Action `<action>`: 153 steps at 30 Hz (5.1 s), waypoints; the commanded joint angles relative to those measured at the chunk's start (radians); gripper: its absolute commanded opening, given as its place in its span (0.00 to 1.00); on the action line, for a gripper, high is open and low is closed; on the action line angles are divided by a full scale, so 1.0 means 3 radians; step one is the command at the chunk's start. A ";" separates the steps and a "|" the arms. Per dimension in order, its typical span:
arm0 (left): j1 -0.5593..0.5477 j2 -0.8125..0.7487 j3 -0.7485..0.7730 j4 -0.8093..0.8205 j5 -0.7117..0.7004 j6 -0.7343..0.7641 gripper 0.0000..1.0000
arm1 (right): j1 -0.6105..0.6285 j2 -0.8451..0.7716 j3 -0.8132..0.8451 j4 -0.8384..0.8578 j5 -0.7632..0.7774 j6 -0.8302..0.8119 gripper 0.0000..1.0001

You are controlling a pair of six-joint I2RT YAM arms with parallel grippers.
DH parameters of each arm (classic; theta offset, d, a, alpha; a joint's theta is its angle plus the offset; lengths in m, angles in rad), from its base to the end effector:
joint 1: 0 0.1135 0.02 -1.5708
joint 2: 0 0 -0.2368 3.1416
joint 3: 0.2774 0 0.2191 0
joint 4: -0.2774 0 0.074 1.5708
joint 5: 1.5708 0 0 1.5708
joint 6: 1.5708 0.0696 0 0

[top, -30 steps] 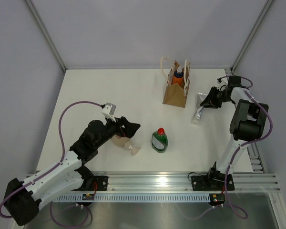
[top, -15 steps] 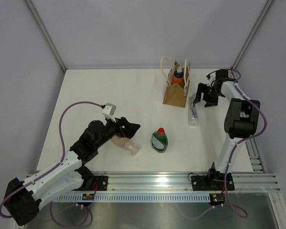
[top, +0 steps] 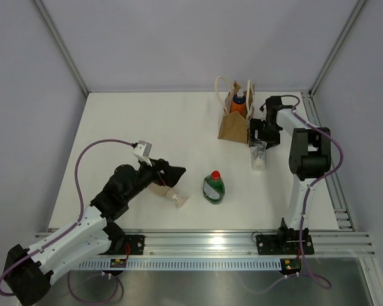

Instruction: Place the personal care products into the canvas bag

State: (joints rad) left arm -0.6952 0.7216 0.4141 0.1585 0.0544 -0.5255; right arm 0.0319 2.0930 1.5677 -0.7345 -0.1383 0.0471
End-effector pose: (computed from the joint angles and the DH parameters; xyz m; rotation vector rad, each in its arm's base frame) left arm 0.1536 -0.1330 0.2420 0.1961 1.8039 -0.9357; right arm 0.3937 0.0222 0.1289 -0.0092 2.8290 0.2133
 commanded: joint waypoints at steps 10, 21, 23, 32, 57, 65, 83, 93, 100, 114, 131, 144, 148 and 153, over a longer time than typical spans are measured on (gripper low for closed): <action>0.0006 -0.0140 -0.0081 0.0080 -0.0084 -0.0058 0.99 | 0.0037 0.0080 0.0220 -0.0246 0.0446 0.0032 0.51; 0.0001 -0.0258 -0.0143 0.0141 0.0008 -0.0089 0.99 | -0.0448 -0.0390 -0.0198 0.0034 -0.0811 0.0042 0.00; 0.0006 -0.0263 -0.0148 0.0162 -0.0002 -0.0094 0.99 | -0.0571 -0.0482 -0.0255 0.0126 -0.1076 -0.0014 0.00; 0.0006 -0.0120 -0.0092 0.0274 0.0130 -0.0084 0.99 | -0.0694 -0.0610 -0.0588 0.0494 -0.1599 -0.0024 0.00; -0.0306 0.3121 0.2285 0.0678 0.1281 0.0453 0.99 | -0.0735 -0.1470 -0.1564 0.1364 -0.2413 -0.0070 0.00; -0.0321 0.3792 0.2618 0.0811 0.1542 0.0473 0.99 | -0.0730 -0.1531 -0.1723 0.1467 -0.2571 0.0083 0.00; -0.0367 0.4492 0.3007 0.0944 0.1542 0.0530 0.99 | -0.0306 -0.1797 -0.1851 0.1554 -0.2796 -0.0121 0.00; -0.0367 0.4620 0.2935 0.1363 0.1843 0.0167 0.82 | -0.0024 -0.1863 -0.1841 0.1508 -0.2842 -0.0310 0.00; -0.0321 0.4564 0.2798 0.1363 0.1951 0.0105 0.06 | -0.0024 -0.1919 -0.1713 0.1304 -0.2822 -0.0443 0.04; -0.0040 0.3563 0.2459 0.0878 0.1640 0.0688 0.00 | -0.0274 -0.2528 -0.1217 0.0593 -0.2340 -0.1215 0.80; 0.0170 0.4594 0.4785 0.0954 0.0852 0.0693 0.00 | -0.0847 -0.3162 -0.1595 0.0582 -0.2878 -0.1328 0.83; 0.0180 0.5556 0.6106 0.0709 0.0177 0.0703 0.00 | -0.0945 -0.3351 -0.1871 0.0904 -0.2944 -0.0934 0.83; 0.0180 0.5566 0.6009 0.0765 0.0182 0.0607 0.00 | -0.0945 -0.3341 -0.1892 0.0930 -0.2975 -0.0899 0.83; 0.0165 0.5571 0.5957 0.0990 0.0141 0.0335 0.00 | -0.0945 -0.3341 -0.1912 0.0950 -0.2985 -0.0883 0.83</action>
State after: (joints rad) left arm -0.6415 2.4233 2.1612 0.2756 0.1375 -0.3695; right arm -0.2462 1.1076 0.9993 -0.4904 -0.9977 -0.2310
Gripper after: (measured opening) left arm 0.290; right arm 0.826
